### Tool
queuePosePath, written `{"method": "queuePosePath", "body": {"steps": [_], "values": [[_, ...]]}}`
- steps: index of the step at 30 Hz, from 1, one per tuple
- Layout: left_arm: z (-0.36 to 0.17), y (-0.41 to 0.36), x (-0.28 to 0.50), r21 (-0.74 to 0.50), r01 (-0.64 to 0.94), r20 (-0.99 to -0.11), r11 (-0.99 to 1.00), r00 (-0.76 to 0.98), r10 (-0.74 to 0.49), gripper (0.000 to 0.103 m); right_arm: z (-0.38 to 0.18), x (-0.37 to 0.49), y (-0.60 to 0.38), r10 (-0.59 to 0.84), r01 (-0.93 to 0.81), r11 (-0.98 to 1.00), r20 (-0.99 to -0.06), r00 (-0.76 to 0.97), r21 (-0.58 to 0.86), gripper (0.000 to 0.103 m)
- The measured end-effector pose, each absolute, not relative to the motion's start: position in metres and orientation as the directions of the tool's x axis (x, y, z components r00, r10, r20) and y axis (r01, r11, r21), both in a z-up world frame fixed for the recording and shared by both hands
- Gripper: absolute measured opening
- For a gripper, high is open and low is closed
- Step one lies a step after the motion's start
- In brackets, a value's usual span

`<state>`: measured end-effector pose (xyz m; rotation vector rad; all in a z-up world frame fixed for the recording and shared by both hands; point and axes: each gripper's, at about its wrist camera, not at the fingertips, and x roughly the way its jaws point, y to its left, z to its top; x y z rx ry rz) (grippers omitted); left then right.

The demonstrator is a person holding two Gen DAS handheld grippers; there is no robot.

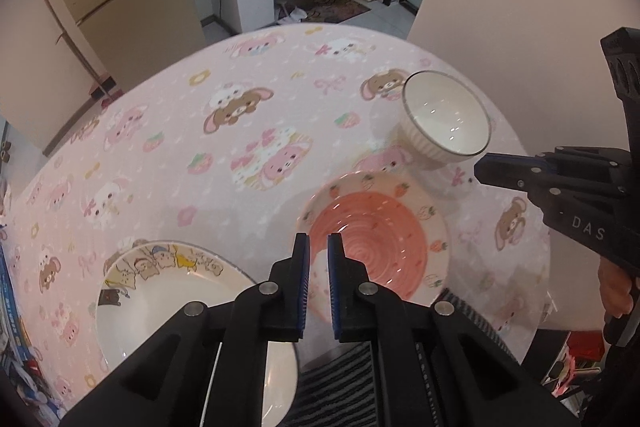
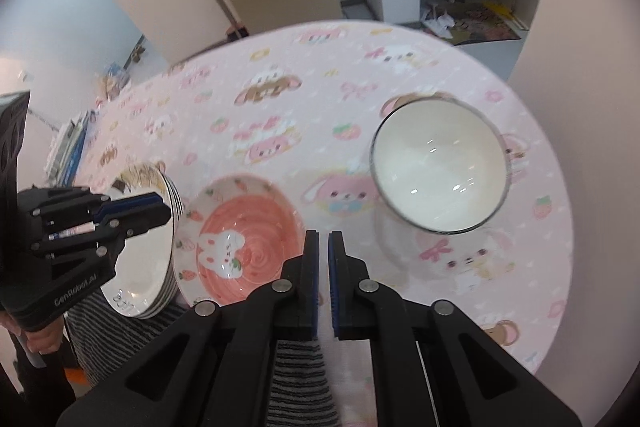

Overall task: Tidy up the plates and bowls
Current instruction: 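Move both tools to the rim of the white ribbed bowl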

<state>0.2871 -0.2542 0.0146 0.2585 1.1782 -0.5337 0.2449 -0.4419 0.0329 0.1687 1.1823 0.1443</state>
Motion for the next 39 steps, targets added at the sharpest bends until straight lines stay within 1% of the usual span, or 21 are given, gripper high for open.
{"method": "queuePosePath", "body": {"steps": [1, 2, 3, 4, 5, 6, 7, 8, 9, 11, 14, 16, 17, 20, 23, 27, 32, 35, 36, 37, 39], "values": [[0.019, -0.259, 0.286, -0.083, 0.53, -0.92, 0.844, 0.284, -0.269, 0.008, 0.038, 0.244, -0.445, 0.193, -0.02, 0.979, -0.903, 0.384, 0.201, 0.005], [0.023, -0.263, 0.285, -0.087, 0.535, -0.915, 0.84, 0.29, -0.279, 0.01, 0.043, 0.242, -0.448, 0.183, -0.015, 0.981, -0.899, 0.397, 0.193, 0.009], [0.026, -0.266, 0.285, -0.091, 0.539, -0.911, 0.837, 0.295, -0.289, 0.017, 0.048, 0.24, -0.451, 0.173, -0.011, 0.983, -0.895, 0.412, 0.185, 0.012], [0.03, -0.27, 0.284, -0.099, 0.544, -0.903, 0.833, 0.303, -0.305, 0.023, 0.054, 0.237, -0.455, 0.162, -0.005, 0.984, -0.889, 0.427, 0.177, 0.019], [0.032, -0.273, 0.284, -0.106, 0.547, -0.896, 0.831, 0.31, -0.319, 0.045, 0.057, 0.236, -0.458, 0.156, -0.001, 0.985, -0.885, 0.439, 0.174, 0.025], [0.036, -0.277, 0.284, -0.114, 0.548, -0.882, 0.828, 0.327, -0.338, 0.069, 0.061, 0.234, -0.462, 0.152, 0.004, 0.985, -0.88, 0.451, 0.172, 0.029], [0.04, -0.28, 0.283, -0.12, 0.549, -0.867, 0.827, 0.348, -0.357, 0.077, 0.065, 0.233, -0.465, 0.147, 0.008, 0.985, -0.875, 0.462, 0.17, 0.036], [0.044, -0.284, 0.283, -0.117, 0.552, -0.851, 0.826, 0.374, -0.37, 0.085, 0.068, 0.231, -0.469, 0.14, 0.012, 0.986, -0.87, 0.473, 0.165, 0.04], [0.046, -0.288, 0.283, -0.106, 0.556, -0.848, 0.825, 0.382, -0.366, 0.085, 0.071, 0.229, -0.472, 0.13, 0.015, 0.987, -0.866, 0.482, 0.157, 0.041], [0.048, -0.3, 0.289, -0.081, 0.563, -0.853, 0.822, 0.388, -0.35, 0.085, 0.076, 0.228, -0.479, 0.112, 0.027, 0.989, -0.859, 0.499, 0.145, 0.049], [0.053, -0.313, 0.296, -0.055, 0.565, -0.837, 0.823, 0.424, -0.347, 0.085, 0.079, 0.227, -0.492, 0.103, 0.053, 0.987, -0.85, 0.517, 0.152, 0.058], [0.053, -0.32, 0.304, -0.084, 0.587, -0.837, 0.805, 0.397, -0.377, 0.085, 0.078, 0.228, -0.5, 0.104, 0.073, 0.983, -0.844, 0.527, 0.167, 0.061], [0.053, -0.322, 0.31, -0.127, 0.593, -0.83, 0.795, 0.375, -0.412, 0.085, 0.077, 0.229, -0.506, 0.102, 0.086, 0.981, -0.842, 0.53, 0.173, 0.061], [0.049, -0.323, 0.323, -0.203, 0.557, -0.808, 0.805, 0.369, -0.459, 0.085, 0.074, 0.232, -0.518, 0.086, 0.108, 0.98, -0.842, 0.532, 0.168, 0.061], [0.041, -0.328, 0.339, -0.235, 0.529, -0.81, 0.815, 0.357, -0.465, 0.085, 0.068, 0.236, -0.53, 0.069, 0.127, 0.979, -0.848, 0.526, 0.159, 0.061], [0.022, -0.338, 0.352, -0.194, 0.521, -0.853, 0.831, 0.329, -0.405, 0.085, 0.057, 0.244, -0.543, 0.046, 0.143, 0.98, -0.855, 0.517, 0.139, 0.061], [0.009, -0.349, 0.357, -0.195, 0.538, -0.864, 0.82, 0.302, -0.404, 0.085, 0.032, 0.259, -0.558, 0.043, 0.175, 0.973, -0.867, 0.496, 0.148, 0.061], [0.003, -0.362, 0.36, -0.17, 0.554, -0.869, 0.815, 0.306, -0.39, 0.085, 0.018, 0.266, -0.563, 0.044, 0.188, 0.971, -0.88, 0.473, 0.149, 0.061], [0.002, -0.365, 0.36, -0.164, 0.558, -0.87, 0.813, 0.306, -0.386, 0.08, 0.014, 0.268, -0.563, 0.043, 0.19, 0.971, -0.884, 0.466, 0.147, 0.061], [-0.001, -0.37, 0.361, -0.155, 0.563, -0.875, 0.812, 0.303, -0.377, 0.078, 0.01, 0.27, -0.564, 0.038, 0.191, 0.972, -0.887, 0.459, 0.14, 0.06], [-0.006, -0.378, 0.364, -0.155, 0.568, -0.885, 0.808, 0.283, -0.369, 0.071, 0.003, 0.274, -0.562, 0.024, 0.187, 0.975, -0.894, 0.447, 0.12, 0.051]]}}
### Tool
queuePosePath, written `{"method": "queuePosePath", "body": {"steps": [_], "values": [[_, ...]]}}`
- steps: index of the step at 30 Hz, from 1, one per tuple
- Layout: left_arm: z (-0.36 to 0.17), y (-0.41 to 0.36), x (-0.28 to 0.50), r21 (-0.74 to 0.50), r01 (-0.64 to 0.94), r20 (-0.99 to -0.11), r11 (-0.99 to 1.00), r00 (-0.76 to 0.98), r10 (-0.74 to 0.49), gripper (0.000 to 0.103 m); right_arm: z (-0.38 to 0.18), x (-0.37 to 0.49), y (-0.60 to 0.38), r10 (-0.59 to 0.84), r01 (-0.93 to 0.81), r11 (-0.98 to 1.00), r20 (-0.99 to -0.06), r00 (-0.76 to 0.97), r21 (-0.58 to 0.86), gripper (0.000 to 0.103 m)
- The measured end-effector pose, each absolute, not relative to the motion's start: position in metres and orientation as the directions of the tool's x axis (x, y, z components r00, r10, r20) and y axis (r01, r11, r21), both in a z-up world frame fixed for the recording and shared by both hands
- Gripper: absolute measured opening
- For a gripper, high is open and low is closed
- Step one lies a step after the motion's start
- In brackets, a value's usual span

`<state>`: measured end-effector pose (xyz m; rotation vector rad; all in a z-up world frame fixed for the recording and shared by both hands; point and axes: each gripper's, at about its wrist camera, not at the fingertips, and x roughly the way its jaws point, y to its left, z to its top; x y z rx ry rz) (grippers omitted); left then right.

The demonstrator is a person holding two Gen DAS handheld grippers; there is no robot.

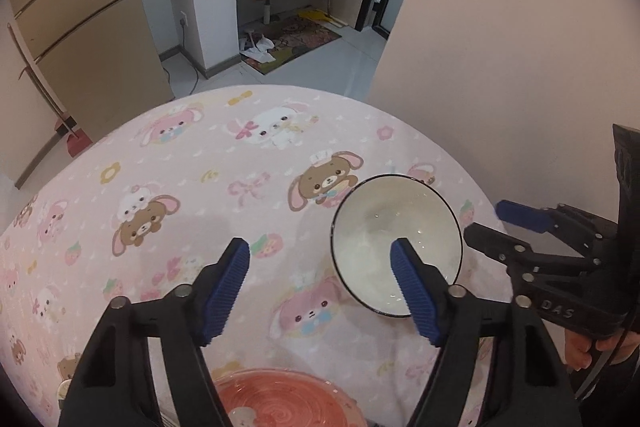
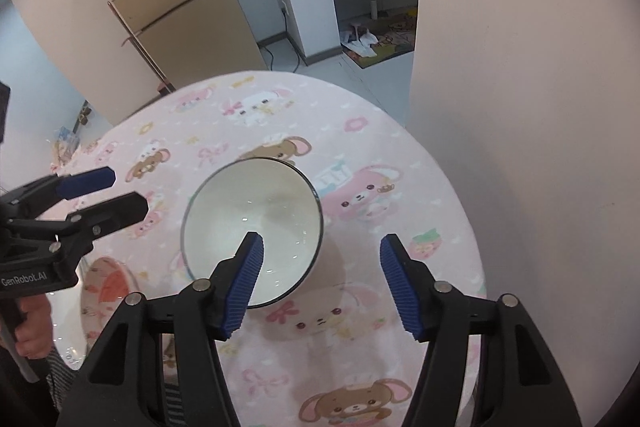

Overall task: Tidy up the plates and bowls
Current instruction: 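Move both tools to the rim of the white ribbed bowl, then close both tools on the white bowl rim and lift it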

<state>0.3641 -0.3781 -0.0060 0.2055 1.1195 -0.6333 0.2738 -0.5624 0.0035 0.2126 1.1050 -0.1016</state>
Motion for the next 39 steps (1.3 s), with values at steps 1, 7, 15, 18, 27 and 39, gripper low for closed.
{"method": "queuePosePath", "body": {"steps": [1, 7, 15, 18, 27, 39], "values": [[-0.01, -0.383, 0.365, -0.155, 0.57, -0.892, 0.807, 0.271, -0.363, 0.068, 0.0, 0.276, -0.561, 0.019, 0.177, 0.979, -0.901, 0.433, 0.106, 0.036], [-0.028, -0.397, 0.374, -0.142, 0.562, -0.913, 0.815, 0.244, -0.328, 0.054, -0.012, 0.284, -0.56, 0.025, 0.169, 0.98, -0.914, 0.406, 0.102, 0.027], [-0.048, -0.408, 0.376, -0.104, 0.575, -0.939, 0.811, 0.211, -0.27, 0.043, -0.021, 0.293, -0.555, -0.002, 0.163, 0.985, -0.925, 0.381, 0.065, 0.027], [-0.055, -0.41, 0.377, -0.12, 0.57, -0.945, 0.813, 0.186, -0.27, 0.042, -0.026, 0.297, -0.55, 0.009, 0.153, 0.986, -0.931, 0.366, 0.07, 0.025], [-0.07, -0.417, 0.373, -0.102, 0.577, -0.962, 0.81, 0.15, -0.229, 0.012, -0.043, 0.305, -0.546, -0.019, 0.17, 0.985, -0.946, 0.322, 0.038, 0.013], [-0.056, -0.412, 0.361, -0.068, 0.604, -0.959, 0.794, 0.181, -0.22, 0.008, -0.029, 0.294, -0.548, 0.001, 0.182, 0.981, -0.945, 0.326, 0.064, 0.007]]}}
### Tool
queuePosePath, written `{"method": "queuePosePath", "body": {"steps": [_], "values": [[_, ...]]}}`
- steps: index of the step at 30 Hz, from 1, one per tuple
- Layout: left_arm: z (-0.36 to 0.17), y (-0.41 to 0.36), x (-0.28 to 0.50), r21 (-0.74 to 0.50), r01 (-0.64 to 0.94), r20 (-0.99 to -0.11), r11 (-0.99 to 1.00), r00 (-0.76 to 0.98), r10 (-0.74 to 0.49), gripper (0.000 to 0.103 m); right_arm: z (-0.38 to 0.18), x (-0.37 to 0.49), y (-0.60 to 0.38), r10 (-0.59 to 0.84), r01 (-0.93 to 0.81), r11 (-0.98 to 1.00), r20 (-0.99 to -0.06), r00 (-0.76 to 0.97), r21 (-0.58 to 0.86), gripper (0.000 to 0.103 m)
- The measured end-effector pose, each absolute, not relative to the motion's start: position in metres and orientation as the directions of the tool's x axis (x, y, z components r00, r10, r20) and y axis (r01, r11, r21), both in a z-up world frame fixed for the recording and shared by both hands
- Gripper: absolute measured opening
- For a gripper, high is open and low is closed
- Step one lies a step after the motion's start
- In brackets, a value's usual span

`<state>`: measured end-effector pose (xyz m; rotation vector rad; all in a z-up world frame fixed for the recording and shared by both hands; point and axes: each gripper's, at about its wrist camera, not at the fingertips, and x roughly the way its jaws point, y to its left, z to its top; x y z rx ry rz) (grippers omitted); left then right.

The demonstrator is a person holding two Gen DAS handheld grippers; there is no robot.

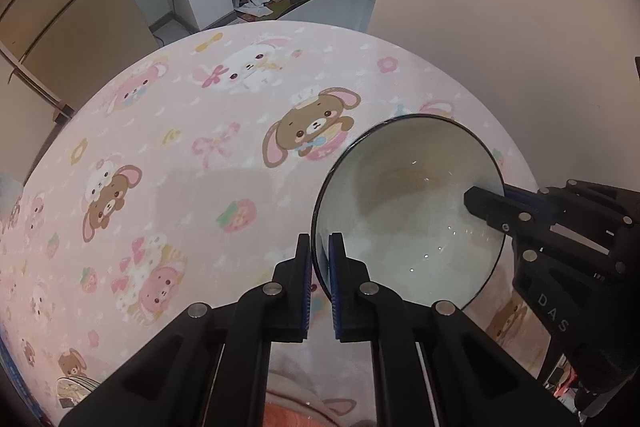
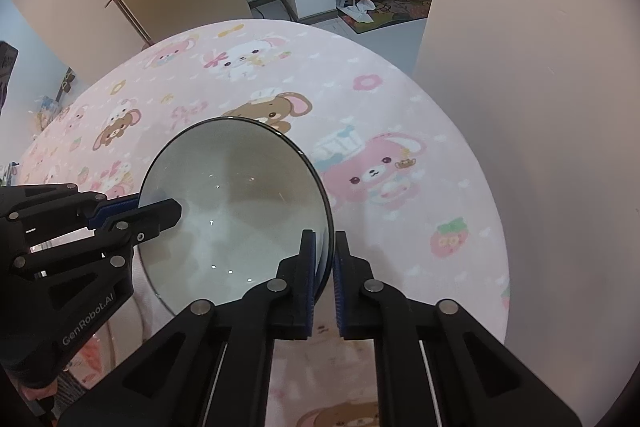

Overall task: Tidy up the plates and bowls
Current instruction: 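Close both tools on the white bowl rim and lift it, then carry the white bowl with both tools over the stacked pink bowls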

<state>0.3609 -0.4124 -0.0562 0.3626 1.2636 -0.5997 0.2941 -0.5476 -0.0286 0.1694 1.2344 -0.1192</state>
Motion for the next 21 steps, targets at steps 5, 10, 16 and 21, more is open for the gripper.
{"method": "queuePosePath", "body": {"steps": [5, 10, 16, 21], "values": [[-0.021, -0.405, 0.352, -0.12, 0.619, -0.935, 0.776, 0.193, -0.298, 0.006, -0.006, 0.288, -0.532, -0.002, 0.139, 0.989, -0.934, 0.358, 0.051, 0.011], [-0.002, -0.406, 0.334, 0.036, 0.633, -0.909, 0.773, 0.343, -0.238, 0.006, -0.003, 0.285, -0.504, -0.124, 0.106, 0.99, -0.916, 0.382, -0.09, 0.01], [-0.015, -0.391, 0.35, -0.046, 0.603, -0.924, 0.797, 0.278, -0.263, 0.007, -0.005, 0.281, -0.524, -0.046, 0.153, 0.988, -0.928, 0.37, 0.011, 0.01], [-0.046, -0.394, 0.371, -0.144, 0.568, -0.949, 0.81, 0.151, -0.275, 0.007, -0.015, 0.279, -0.546, -0.006, 0.192, 0.979, -0.932, 0.362, 0.068, 0.008]]}}
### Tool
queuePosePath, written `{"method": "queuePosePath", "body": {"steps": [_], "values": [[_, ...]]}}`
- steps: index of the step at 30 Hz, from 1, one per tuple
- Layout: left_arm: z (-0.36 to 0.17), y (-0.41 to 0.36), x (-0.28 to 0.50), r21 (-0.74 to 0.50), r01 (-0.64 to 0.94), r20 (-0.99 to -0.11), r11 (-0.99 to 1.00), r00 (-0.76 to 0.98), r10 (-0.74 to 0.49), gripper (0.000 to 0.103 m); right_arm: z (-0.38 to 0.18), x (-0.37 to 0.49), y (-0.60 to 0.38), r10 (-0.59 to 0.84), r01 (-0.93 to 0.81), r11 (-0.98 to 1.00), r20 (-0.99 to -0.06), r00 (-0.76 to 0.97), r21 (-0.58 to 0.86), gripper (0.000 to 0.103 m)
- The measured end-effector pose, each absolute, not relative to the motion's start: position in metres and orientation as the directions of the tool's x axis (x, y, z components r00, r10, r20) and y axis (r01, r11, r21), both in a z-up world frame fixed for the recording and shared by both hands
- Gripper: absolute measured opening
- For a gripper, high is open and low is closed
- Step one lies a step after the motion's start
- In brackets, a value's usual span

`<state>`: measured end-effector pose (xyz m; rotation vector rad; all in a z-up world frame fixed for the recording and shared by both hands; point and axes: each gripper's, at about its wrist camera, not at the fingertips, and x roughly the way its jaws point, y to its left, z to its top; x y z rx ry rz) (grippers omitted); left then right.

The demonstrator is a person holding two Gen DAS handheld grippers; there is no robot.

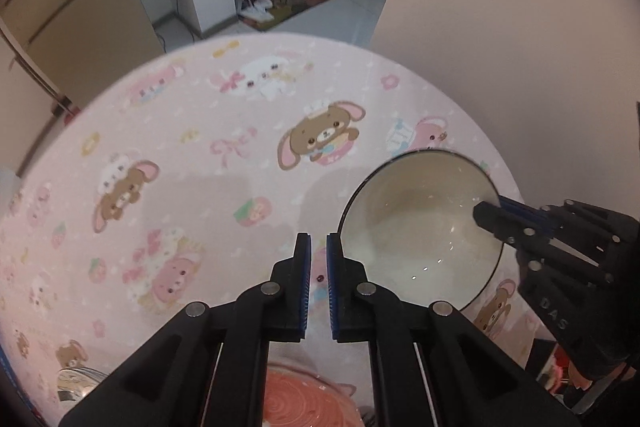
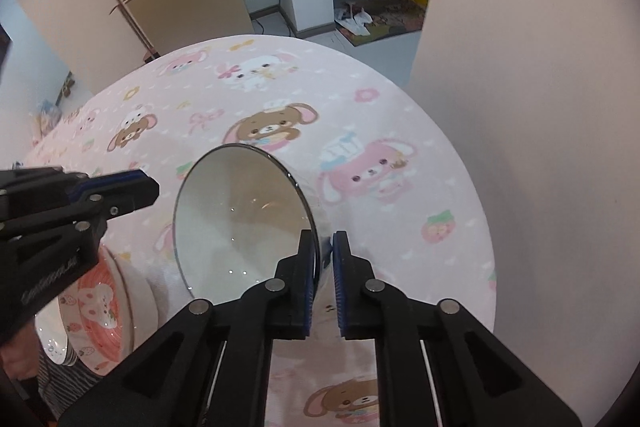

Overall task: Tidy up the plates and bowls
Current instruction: 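Carry the white bowl with both tools over the stacked pink bowls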

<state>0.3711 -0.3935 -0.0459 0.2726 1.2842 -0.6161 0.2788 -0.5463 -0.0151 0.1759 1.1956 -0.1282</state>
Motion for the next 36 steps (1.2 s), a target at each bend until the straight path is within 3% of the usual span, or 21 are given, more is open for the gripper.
{"method": "queuePosePath", "body": {"steps": [4, 12, 13, 14, 15, 16, 17, 22, 24, 28, 30, 36], "values": [[-0.06, -0.4, 0.377, -0.218, 0.54, -0.95, 0.813, 0.075, -0.304, 0.007, -0.024, 0.278, -0.56, 0.016, 0.213, 0.973, -0.94, 0.342, 0.094, 0.009], [-0.035, -0.402, 0.374, -0.177, 0.559, -0.939, 0.81, 0.15, -0.309, 0.008, -0.033, 0.277, -0.576, 0.087, 0.209, 0.964, -0.936, 0.342, 0.166, 0.009], [-0.029, -0.401, 0.372, -0.166, 0.566, -0.935, 0.808, 0.17, -0.311, 0.012, -0.034, 0.277, -0.576, 0.092, 0.205, 0.964, -0.935, 0.342, 0.17, 0.009], [-0.025, -0.401, 0.369, -0.16, 0.577, -0.934, 0.801, 0.174, -0.312, 0.029, -0.035, 0.277, -0.577, 0.1, 0.207, 0.962, -0.934, 0.342, 0.179, 0.009], [-0.025, -0.401, 0.368, -0.166, 0.584, -0.933, 0.794, 0.167, -0.318, 0.058, -0.036, 0.277, -0.579, 0.113, 0.213, 0.958, -0.934, 0.338, 0.192, 0.009], [-0.024, -0.402, 0.367, -0.181, 0.591, -0.928, 0.786, 0.16, -0.335, 0.068, -0.038, 0.278, -0.58, 0.126, 0.22, 0.953, -0.933, 0.337, 0.208, 0.01], [-0.024, -0.403, 0.365, -0.196, 0.596, -0.921, 0.779, 0.161, -0.355, 0.072, -0.039, 0.279, -0.582, 0.135, 0.225, 0.949, -0.932, 0.337, 0.219, 0.01], [-0.056, -0.418, 0.371, -0.175, 0.557, -0.954, 0.812, 0.107, -0.28, 0.069, -0.055, 0.283, -0.589, 0.229, 0.279, 0.906, -0.922, 0.311, 0.319, 0.018], [-0.073, -0.422, 0.376, -0.18, 0.525, -0.966, 0.832, 0.064, -0.25, 0.051, -0.064, 0.283, -0.591, 0.271, 0.32, 0.875, -0.915, 0.298, 0.363, 0.019], [-0.088, -0.424, 0.383, -0.244, 0.484, -0.96, 0.84, 0.001, -0.28, 0.042, -0.074, 0.284, -0.593, 0.311, 0.344, 0.849, -0.905, 0.289, 0.401, 0.019], [-0.094, -0.426, 0.383, -0.253, 0.482, -0.959, 0.839, -0.014, -0.282, 0.025, -0.076, 0.283, -0.592, 0.312, 0.343, 0.848, -0.903, 0.295, 0.405, 0.017], [-0.102, -0.428, 0.382, -0.288, 0.444, -0.954, 0.848, -0.062, -0.292, 0.017, -0.079, 0.287, -0.595, 0.345, 0.345, 0.836, -0.897, 0.274, 0.427, 0.016]]}}
